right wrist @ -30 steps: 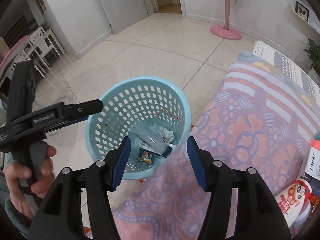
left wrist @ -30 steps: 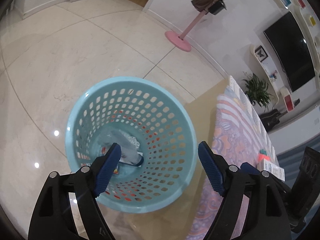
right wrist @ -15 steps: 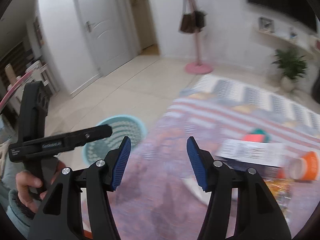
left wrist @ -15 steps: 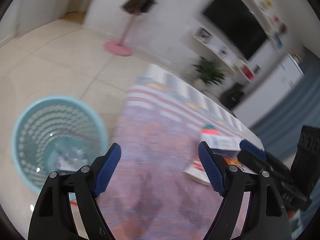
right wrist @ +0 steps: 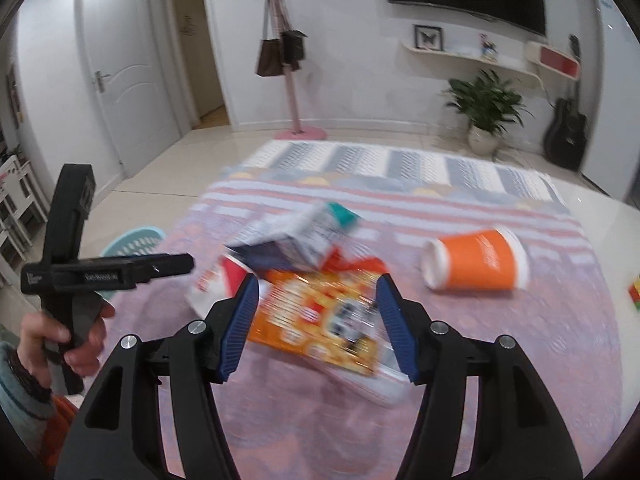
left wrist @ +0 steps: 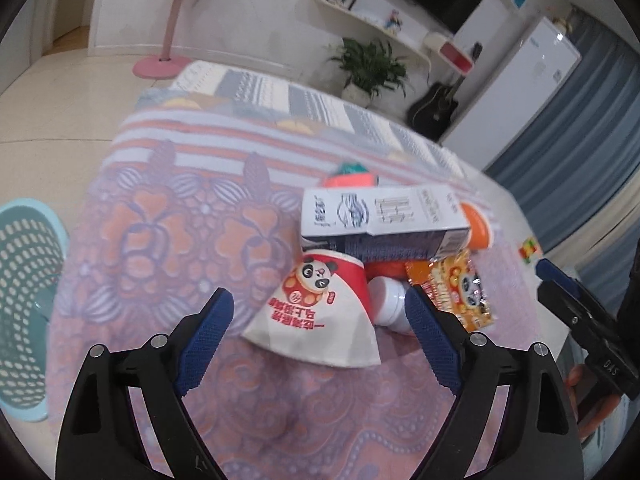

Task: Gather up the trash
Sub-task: 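Grasp the white-red paper cup with the left tool while the right tool grasps the pink bottle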

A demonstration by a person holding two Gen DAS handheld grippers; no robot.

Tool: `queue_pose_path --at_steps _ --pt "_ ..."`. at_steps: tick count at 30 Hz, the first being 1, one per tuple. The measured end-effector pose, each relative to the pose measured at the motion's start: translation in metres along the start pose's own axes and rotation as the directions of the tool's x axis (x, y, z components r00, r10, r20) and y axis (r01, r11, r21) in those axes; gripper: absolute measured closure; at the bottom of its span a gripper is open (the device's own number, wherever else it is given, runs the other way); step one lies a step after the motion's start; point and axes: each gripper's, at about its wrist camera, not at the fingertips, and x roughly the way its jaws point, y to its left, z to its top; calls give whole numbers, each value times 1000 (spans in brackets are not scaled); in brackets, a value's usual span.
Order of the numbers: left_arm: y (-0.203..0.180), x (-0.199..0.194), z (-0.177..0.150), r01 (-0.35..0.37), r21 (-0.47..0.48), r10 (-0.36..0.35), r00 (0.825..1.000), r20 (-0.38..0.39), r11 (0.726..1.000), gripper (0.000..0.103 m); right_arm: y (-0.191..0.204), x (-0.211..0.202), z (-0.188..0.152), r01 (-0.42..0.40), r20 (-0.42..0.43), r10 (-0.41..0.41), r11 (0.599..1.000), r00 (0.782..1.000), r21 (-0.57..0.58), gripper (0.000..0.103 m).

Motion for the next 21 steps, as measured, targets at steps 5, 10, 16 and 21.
queue_pose_path --at_steps 5,10,16,21 --pt "-2 22 1 -31 5 32 999 -30 999 18 -34 19 -21 -23 -64 26 999 998 43 38" --pt "4 36 -1 -40 -14 39 998 -55 999 18 -38 44 -36 -51 -135 54 998 989 26 34" --pt "11 45 1 -18 -43 15 998 -65 999 18 -22 58 -41 -61 -170 55 997 984 -35 30" --pt "7 46 -1 -28 -31 26 998 -61 999 18 -8 61 -47 -76 -211 59 994 976 -75 29"
